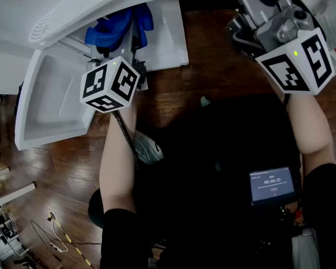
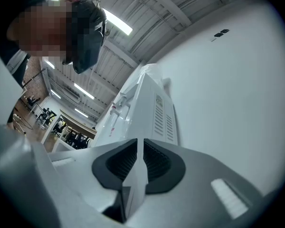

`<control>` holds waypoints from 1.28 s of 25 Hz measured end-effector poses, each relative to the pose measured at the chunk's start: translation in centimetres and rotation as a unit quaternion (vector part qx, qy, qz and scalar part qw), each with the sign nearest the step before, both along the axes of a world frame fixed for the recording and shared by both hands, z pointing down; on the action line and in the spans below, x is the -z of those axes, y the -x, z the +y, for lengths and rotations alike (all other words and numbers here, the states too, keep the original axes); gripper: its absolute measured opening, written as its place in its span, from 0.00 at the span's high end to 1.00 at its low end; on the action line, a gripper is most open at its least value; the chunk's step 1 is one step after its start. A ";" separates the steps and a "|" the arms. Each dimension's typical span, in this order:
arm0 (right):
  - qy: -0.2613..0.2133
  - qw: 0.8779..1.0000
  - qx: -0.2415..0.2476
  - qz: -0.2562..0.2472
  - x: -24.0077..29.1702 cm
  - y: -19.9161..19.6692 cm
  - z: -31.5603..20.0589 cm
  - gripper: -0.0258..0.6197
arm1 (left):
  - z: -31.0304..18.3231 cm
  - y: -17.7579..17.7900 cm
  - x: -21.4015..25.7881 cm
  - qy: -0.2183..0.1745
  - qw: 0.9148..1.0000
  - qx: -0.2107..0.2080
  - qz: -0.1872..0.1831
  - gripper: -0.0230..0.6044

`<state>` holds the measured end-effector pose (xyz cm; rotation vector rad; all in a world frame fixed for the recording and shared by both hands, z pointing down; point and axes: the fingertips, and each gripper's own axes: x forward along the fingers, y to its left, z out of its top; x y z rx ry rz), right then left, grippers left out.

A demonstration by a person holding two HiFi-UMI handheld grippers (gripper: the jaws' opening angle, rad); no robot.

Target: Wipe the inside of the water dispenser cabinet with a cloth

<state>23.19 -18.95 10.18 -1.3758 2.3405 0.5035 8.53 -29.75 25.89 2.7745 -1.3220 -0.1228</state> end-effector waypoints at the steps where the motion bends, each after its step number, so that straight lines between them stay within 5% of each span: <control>1: 0.001 1.000 0.002 -0.003 0.1 0.0 0.0 0.90 | 1.0 -1.8 -0.3 0.007 0.999 -0.043 0.007 0.63; 4: 0.001 1.000 0.008 -0.006 0.2 0.1 0.0 0.90 | 1.9 -4.8 -1.2 0.026 0.991 -0.129 0.033 0.64; 8: 0.005 1.000 0.019 -0.012 0.1 0.3 -0.1 0.90 | -1.3 -5.1 -1.8 0.043 0.983 -0.172 0.056 0.64; 15: 0.012 1.000 0.020 -0.017 -0.1 0.1 -0.3 0.90 | -7.5 -7.3 -3.3 0.062 0.986 -0.147 0.036 0.64; 23: 0.014 0.999 0.016 -0.026 -0.2 -0.5 -0.6 0.90 | -10.7 -8.4 -5.9 0.117 0.983 -0.117 0.076 0.64; 32: 0.028 0.998 0.016 -0.049 -0.6 -1.5 -1.1 0.90 | -3.2 -5.9 -6.4 0.160 0.963 -0.174 0.128 0.65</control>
